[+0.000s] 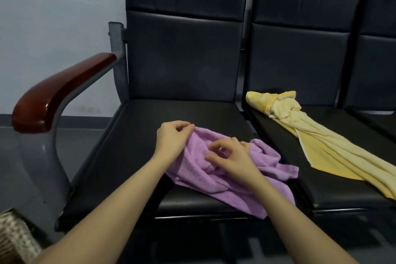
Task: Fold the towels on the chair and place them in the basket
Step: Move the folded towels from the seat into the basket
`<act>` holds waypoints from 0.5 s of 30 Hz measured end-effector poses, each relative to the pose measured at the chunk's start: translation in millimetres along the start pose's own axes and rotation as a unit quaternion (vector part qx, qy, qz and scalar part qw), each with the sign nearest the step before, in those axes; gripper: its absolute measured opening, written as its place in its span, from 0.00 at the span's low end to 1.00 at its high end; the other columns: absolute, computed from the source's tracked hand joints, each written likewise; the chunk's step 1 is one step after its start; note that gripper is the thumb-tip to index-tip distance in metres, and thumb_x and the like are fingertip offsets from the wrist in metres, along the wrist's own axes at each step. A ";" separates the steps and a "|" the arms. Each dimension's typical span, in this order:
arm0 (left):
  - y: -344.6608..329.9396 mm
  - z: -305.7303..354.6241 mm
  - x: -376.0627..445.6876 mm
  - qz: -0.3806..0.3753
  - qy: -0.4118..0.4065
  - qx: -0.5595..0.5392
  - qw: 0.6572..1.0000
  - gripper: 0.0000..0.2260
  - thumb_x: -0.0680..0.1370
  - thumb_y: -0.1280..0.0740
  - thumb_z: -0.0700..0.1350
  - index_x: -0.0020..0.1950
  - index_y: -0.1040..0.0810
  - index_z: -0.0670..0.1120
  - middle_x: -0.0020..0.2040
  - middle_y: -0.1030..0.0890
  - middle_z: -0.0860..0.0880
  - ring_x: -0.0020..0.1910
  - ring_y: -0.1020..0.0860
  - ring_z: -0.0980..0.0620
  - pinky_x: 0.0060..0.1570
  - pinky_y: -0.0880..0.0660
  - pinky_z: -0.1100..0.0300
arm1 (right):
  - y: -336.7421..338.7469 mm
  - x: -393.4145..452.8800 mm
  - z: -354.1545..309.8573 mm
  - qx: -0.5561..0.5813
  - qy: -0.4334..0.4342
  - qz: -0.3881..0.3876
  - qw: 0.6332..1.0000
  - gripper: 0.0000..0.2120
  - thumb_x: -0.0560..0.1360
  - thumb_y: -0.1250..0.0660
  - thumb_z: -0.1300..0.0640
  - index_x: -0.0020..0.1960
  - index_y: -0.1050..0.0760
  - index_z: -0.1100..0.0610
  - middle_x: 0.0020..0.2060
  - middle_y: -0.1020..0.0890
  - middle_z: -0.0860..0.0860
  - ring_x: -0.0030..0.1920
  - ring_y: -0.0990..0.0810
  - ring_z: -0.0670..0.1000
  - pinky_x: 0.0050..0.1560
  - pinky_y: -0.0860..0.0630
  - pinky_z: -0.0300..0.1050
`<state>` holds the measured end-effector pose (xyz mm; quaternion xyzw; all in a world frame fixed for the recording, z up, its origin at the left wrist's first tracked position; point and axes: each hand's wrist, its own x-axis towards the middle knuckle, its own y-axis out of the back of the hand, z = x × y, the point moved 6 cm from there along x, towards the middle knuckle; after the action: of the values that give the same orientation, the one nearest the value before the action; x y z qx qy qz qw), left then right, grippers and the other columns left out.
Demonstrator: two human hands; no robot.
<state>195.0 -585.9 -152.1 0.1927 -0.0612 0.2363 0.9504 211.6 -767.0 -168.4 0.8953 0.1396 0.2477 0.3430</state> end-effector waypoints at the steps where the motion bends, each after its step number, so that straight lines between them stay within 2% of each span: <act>1: 0.3 1.7 0.1 -0.005 0.005 -0.016 1.000 0.07 0.78 0.34 0.44 0.52 0.17 0.46 0.44 0.20 0.57 0.45 0.25 0.62 0.41 0.32 0.72 | -0.7 -0.2 -0.7 -0.012 0.003 0.001 1.000 0.03 0.73 0.28 0.51 0.43 0.21 0.47 0.40 0.22 0.38 0.50 0.30 0.40 0.59 0.42 0.48; 3: 1.8 3.4 0.3 -0.019 0.020 -0.047 0.999 0.08 0.79 0.36 0.43 0.52 0.17 0.45 0.43 0.21 0.58 0.46 0.25 0.61 0.44 0.31 0.70 | 2.6 -0.4 -3.8 -0.021 0.008 0.022 1.000 0.03 0.73 0.29 0.51 0.42 0.22 0.45 0.42 0.22 0.37 0.50 0.30 0.40 0.56 0.44 0.47; 5: 3.1 1.9 -0.1 -0.051 0.032 -0.058 0.997 0.10 0.80 0.37 0.41 0.57 0.19 0.46 0.49 0.21 0.56 0.52 0.26 0.59 0.53 0.32 0.65 | 10.0 0.0 -6.3 -0.012 0.002 0.047 0.999 0.05 0.74 0.29 0.52 0.41 0.21 0.43 0.43 0.22 0.38 0.50 0.29 0.43 0.55 0.43 0.46; 7: 5.7 0.6 -2.0 -0.081 0.025 -0.039 0.996 0.10 0.79 0.36 0.39 0.58 0.19 0.45 0.52 0.21 0.53 0.54 0.25 0.58 0.55 0.31 0.64 | 18.8 0.7 -10.2 0.001 0.004 0.077 0.997 0.05 0.73 0.28 0.54 0.41 0.19 0.44 0.40 0.23 0.40 0.46 0.26 0.44 0.57 0.37 0.51; 10: 14.1 -3.2 -2.3 -0.077 0.014 -0.030 0.997 0.10 0.77 0.32 0.40 0.57 0.18 0.45 0.51 0.18 0.51 0.53 0.21 0.55 0.56 0.26 0.61 | 29.8 1.2 -14.1 -0.037 0.024 0.129 0.991 0.03 0.72 0.27 0.56 0.43 0.16 0.49 0.36 0.24 0.40 0.38 0.24 0.44 0.50 0.28 0.61; 13: 24.3 -2.1 -3.8 -0.052 -0.016 0.043 0.998 0.07 0.78 0.33 0.42 0.54 0.18 0.47 0.48 0.20 0.53 0.51 0.22 0.55 0.53 0.26 0.60 | 33.0 1.4 -12.0 -0.070 0.020 0.138 0.988 0.04 0.74 0.30 0.56 0.47 0.16 0.52 0.40 0.17 0.46 0.42 0.18 0.49 0.51 0.25 0.60; 15: 29.4 2.9 -6.9 -0.036 -0.046 0.077 0.995 0.06 0.79 0.36 0.43 0.52 0.19 0.47 0.48 0.21 0.53 0.48 0.23 0.56 0.49 0.27 0.62 | 33.7 -0.6 -10.6 -0.048 -0.002 0.138 0.989 0.05 0.75 0.31 0.56 0.49 0.16 0.53 0.43 0.15 0.46 0.46 0.18 0.47 0.53 0.23 0.54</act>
<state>175.0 -566.0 -140.9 0.2782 -0.0793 0.1966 0.9369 208.2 -785.9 -138.8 0.8888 0.0021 0.2977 0.3484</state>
